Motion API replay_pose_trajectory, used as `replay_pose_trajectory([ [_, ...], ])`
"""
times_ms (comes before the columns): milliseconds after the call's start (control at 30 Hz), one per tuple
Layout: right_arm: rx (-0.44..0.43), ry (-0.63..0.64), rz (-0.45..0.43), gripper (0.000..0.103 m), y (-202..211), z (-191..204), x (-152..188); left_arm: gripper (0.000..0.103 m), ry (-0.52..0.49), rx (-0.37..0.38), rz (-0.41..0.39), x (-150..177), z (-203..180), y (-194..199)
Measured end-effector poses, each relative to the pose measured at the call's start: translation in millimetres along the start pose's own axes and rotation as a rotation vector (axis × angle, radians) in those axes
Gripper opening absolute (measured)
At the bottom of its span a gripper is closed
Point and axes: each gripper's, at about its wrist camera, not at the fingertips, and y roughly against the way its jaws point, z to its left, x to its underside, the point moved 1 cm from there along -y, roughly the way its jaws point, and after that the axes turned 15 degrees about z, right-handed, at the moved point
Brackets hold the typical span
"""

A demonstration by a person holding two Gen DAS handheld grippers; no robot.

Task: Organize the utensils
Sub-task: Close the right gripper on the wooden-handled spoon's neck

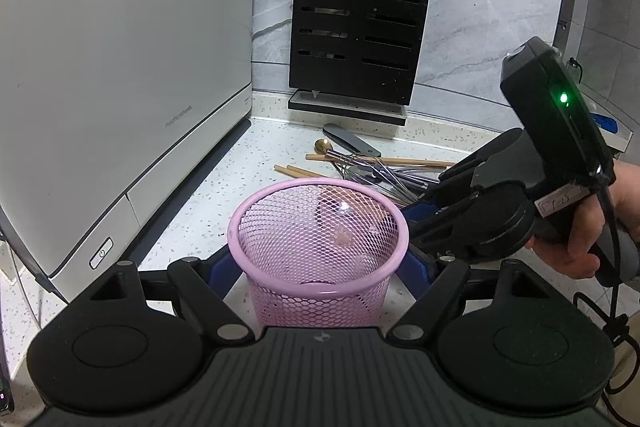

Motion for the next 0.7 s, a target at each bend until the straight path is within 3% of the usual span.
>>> replay_pose_trajectory([
  [100,0.012,0.007,-0.011,0.021,-2,2,-2,0.093,0.003,0.005,0.000,0,1,1],
  [333,0.056,0.086,-0.059,0.036,-8,14,-13,0.093,0.021,-0.023,-0.003,1,8,2],
  [467,0.087,0.100,-0.060,0.039,-14,15,-20,0.093,0.035,-0.016,-0.004,1,14,4],
  [700,0.066,0.070,-0.056,0.043,-21,14,-33,0.093,0.037,-0.045,-0.008,2,17,4],
])
